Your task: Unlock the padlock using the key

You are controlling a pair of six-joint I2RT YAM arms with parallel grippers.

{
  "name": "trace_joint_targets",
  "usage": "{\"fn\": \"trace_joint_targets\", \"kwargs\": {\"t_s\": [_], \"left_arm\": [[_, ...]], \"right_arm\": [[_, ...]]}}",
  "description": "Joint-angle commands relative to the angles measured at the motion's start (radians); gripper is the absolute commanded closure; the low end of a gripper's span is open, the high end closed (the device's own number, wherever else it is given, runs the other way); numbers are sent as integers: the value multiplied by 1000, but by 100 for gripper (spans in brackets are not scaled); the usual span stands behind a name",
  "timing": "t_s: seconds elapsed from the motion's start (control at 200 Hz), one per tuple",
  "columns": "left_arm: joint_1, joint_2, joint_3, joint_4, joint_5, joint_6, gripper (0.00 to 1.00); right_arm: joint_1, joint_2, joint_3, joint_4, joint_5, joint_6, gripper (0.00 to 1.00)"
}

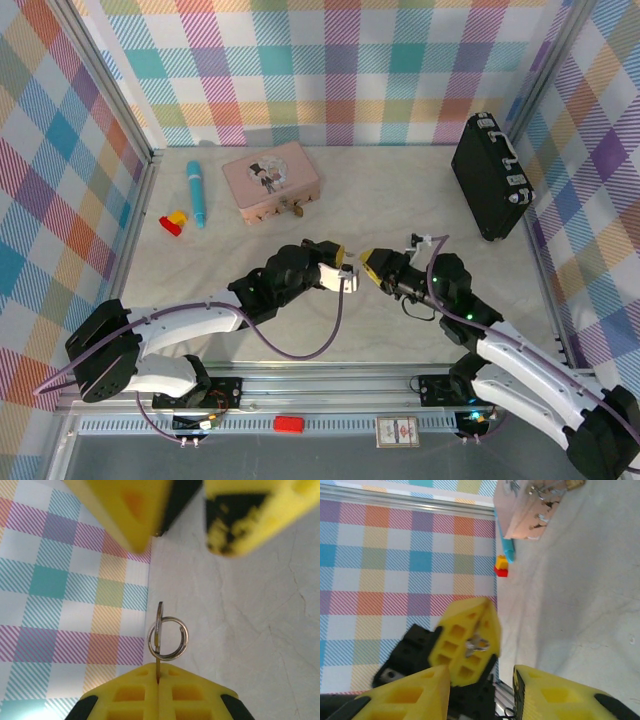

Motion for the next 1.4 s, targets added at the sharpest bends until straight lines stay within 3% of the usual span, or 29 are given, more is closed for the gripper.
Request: {"fn": "trace_joint_targets", "kwargs": {"t_s": [0.0, 0.21, 0.67, 1.395], "left_arm": [[15, -29, -10, 23, 64, -27, 100], [18, -36, -13, 8, 108, -56, 100], [30, -42, -23, -1, 131, -63, 100], [32, -53, -15, -17, 138, -57, 100]], "right_arm": [[8, -8, 17, 25, 21, 12, 61], [44, 65, 49, 57, 13, 36, 67], [66, 80, 75, 111, 36, 51, 67], [77, 104, 155, -185, 81, 76, 61]]}}
